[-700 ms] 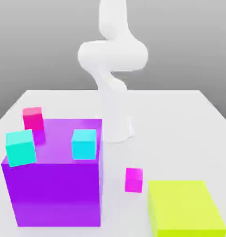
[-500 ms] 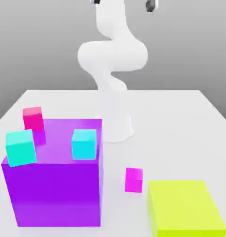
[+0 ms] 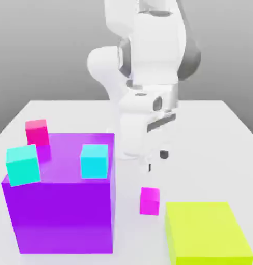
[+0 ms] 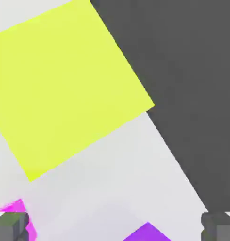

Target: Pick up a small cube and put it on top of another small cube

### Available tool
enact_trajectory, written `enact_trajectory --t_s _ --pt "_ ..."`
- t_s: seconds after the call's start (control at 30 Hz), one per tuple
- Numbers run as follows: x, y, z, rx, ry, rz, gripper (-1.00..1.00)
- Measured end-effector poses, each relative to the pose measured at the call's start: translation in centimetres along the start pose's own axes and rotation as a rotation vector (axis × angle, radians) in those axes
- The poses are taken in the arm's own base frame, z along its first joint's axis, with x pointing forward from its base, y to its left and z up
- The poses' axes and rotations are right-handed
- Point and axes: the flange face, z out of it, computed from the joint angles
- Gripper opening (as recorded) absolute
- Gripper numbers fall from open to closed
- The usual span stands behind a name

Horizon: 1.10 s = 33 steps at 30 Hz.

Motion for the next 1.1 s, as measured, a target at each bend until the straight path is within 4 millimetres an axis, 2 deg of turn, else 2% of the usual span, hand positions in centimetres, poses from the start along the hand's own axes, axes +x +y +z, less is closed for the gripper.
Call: enact_trajectory --t_s 0.17,0.43,0.47,0.67,0.73,0.97,1.03,1.1 --pt "-5.4 -2.4 6.2 0.049 -0.124 -0.244 0.0" --pt "-7.2 -3.0 12.5 0.057 -0.146 -0.288 0.0" --pt "-7.3 -3.0 13.2 0.057 -0.146 -0.288 -1.0" --pt "-7.5 -3.0 13.6 0.059 -0.148 -0.288 -1.0" --pt "-7.3 -3.0 12.9 0.059 -0.148 -0.288 -1.0" --pt "-6.5 -2.7 7.8 0.061 -0.147 -0.285 -1.0" --pt "-4.6 -1.3 5.9 0.036 -0.106 -0.247 -1.0" --pt "-2.3 0.5 2.9 0.0 -0.05 -0.164 -1.0"
